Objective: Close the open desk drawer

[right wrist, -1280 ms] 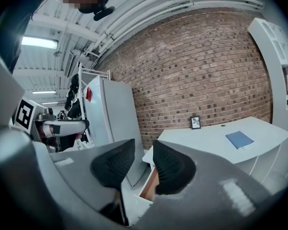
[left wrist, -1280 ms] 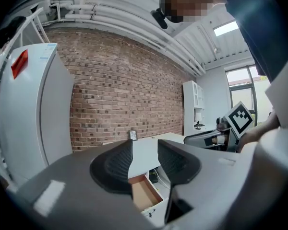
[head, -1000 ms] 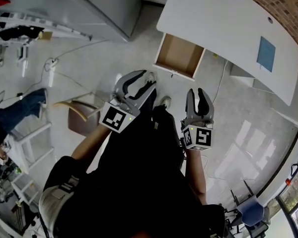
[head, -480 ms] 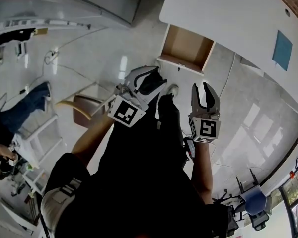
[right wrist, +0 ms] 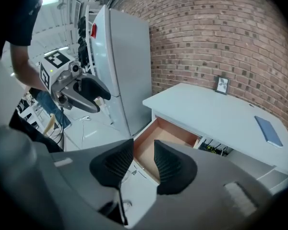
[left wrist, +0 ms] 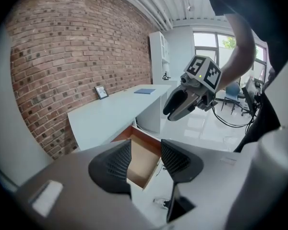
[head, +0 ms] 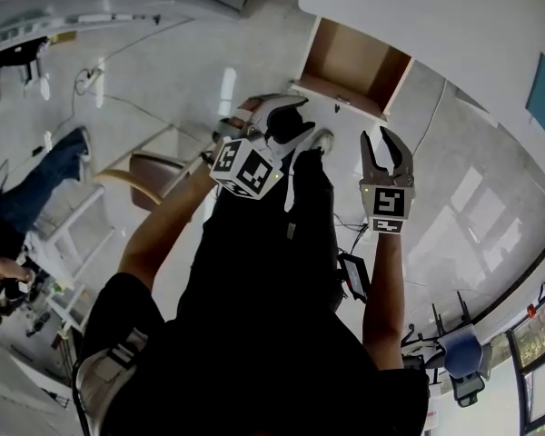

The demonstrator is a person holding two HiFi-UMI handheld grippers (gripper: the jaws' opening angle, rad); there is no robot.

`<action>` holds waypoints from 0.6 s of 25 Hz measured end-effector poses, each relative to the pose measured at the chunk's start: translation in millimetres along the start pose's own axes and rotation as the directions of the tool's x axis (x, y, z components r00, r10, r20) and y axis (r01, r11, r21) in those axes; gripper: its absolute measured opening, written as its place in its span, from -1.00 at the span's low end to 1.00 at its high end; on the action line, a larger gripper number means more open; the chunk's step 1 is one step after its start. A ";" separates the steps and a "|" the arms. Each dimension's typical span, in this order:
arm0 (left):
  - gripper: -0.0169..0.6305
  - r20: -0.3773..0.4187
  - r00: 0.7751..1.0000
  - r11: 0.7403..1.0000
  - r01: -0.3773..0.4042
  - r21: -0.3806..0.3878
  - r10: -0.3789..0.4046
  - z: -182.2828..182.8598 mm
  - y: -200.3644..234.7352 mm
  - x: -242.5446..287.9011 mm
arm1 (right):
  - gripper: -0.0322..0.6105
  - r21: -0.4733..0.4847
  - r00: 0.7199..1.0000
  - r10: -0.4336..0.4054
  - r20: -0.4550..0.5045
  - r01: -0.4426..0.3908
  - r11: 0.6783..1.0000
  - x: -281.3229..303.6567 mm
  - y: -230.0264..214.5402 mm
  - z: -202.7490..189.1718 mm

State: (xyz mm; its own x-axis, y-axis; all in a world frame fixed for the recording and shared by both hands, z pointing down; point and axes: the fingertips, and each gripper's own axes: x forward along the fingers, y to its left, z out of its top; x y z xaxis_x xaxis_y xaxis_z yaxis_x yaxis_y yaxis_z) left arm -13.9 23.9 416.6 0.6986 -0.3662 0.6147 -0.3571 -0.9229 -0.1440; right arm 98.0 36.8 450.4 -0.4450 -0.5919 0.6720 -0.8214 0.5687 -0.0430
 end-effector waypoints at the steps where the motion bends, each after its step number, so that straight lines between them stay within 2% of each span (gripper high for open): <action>1: -0.29 -0.014 1.000 1.000 0.009 0.008 -0.009 -7.2 -0.2 7.1 | -0.47 -0.015 1.000 0.006 -0.015 -0.006 1.000 5.5 -1.2 -5.1; 6: -0.27 -0.085 0.995 0.996 0.061 0.060 -0.056 -41.0 -7.1 40.7 | -0.46 -0.098 0.992 0.040 -0.121 -0.052 0.994 32.0 -5.4 -43.4; 10: -0.25 -0.144 0.985 0.985 0.115 0.128 -0.097 -69.0 -23.5 63.8 | -0.45 -0.178 0.969 0.052 -0.241 -0.097 0.979 50.7 -8.5 -81.2; 15: -0.24 -0.221 0.968 0.969 0.161 0.187 -0.118 -105.9 -36.6 85.7 | -0.44 -0.282 0.944 0.036 -0.327 -0.134 0.950 74.0 -9.7 -116.4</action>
State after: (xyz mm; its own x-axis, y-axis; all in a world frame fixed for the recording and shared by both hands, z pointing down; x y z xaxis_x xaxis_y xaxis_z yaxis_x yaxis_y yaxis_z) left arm -6.6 38.9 556.7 0.5813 -0.2192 0.7836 -0.1181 -0.9756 -0.1853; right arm 114.6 54.0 586.6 -0.3335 -0.3520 0.8746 -0.6203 0.7805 0.0776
